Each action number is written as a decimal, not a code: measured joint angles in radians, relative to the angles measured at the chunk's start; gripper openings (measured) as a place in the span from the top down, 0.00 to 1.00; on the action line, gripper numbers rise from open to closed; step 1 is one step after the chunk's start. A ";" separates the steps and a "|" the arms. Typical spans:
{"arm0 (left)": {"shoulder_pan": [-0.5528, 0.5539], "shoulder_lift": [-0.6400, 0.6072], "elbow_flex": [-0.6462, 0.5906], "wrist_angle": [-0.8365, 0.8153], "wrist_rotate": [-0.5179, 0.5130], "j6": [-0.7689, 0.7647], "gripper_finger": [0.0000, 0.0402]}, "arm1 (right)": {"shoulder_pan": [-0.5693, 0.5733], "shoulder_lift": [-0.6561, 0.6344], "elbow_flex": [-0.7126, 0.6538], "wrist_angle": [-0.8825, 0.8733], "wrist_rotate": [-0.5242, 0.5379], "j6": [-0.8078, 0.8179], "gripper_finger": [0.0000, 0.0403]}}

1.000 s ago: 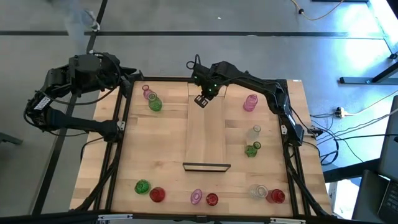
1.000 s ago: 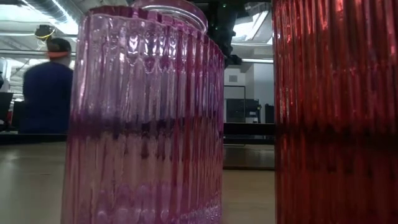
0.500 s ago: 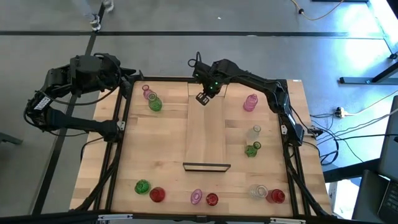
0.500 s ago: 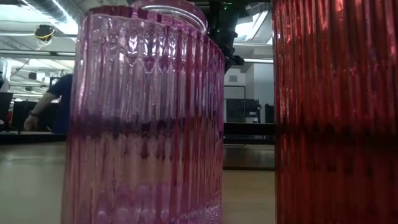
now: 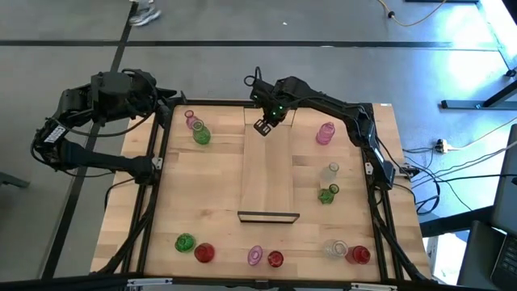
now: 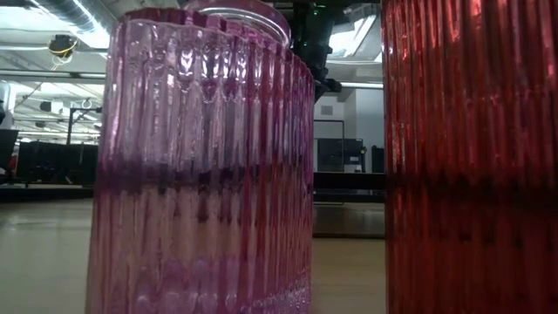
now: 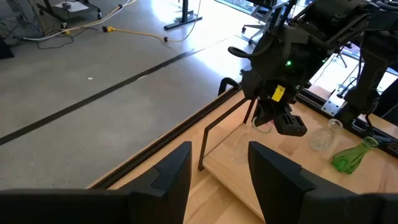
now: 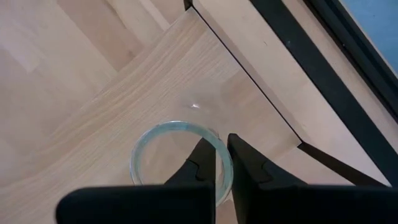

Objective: Sort vases onto shelf
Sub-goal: Put the top transparent vase on the shelf

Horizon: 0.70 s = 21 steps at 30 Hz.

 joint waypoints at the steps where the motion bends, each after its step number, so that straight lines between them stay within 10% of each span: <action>1: 0.000 0.000 0.000 0.000 0.000 0.000 0.62 | 0.000 0.000 0.000 -0.001 -0.001 0.000 0.97; 21: 0.000 0.000 0.000 0.000 0.000 0.000 0.62 | -0.005 0.000 0.000 -0.011 -0.014 -0.004 0.95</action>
